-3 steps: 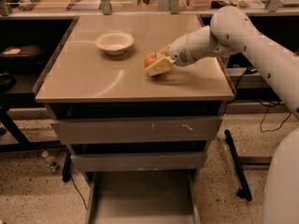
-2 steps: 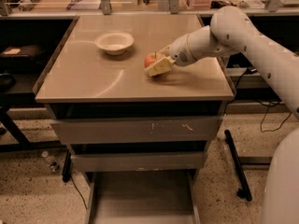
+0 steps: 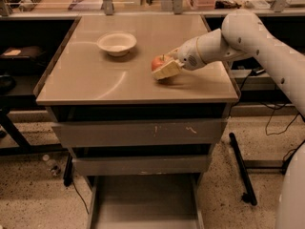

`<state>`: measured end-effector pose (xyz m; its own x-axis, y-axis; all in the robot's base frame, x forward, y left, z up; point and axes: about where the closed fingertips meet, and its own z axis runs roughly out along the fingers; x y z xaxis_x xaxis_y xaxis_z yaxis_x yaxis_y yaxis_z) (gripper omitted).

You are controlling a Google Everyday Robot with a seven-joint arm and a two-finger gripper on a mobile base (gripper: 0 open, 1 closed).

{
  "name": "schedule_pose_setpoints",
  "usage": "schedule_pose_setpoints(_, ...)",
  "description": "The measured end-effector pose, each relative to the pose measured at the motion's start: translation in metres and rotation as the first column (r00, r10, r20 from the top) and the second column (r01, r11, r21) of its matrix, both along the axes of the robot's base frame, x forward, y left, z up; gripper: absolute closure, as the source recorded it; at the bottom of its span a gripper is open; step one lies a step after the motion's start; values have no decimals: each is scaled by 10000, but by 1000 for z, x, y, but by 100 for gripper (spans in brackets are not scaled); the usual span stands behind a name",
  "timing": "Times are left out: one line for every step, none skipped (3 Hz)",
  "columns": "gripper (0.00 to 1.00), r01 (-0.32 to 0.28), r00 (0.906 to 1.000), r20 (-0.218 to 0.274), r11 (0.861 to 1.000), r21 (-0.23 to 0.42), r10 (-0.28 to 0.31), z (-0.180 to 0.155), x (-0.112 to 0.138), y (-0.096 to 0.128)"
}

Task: Place apple into bottom drawer

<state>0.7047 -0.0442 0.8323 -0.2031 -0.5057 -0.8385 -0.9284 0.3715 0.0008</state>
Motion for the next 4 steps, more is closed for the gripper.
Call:
schedule_pose_setpoints(100, -186, 9996, 199, 9996, 224, 181, 8, -28, -10)
schedule_pose_setpoints(100, -518, 9961, 739, 9981, 325, 493, 27, -68, -18)
schedule_pose_setpoints(100, -589, 9877, 1467, 9979, 269, 544, 41, -108, -32)
schedule_pose_setpoints(100, -352, 9798, 1974, 9993, 139, 318, 26, -146, -55)
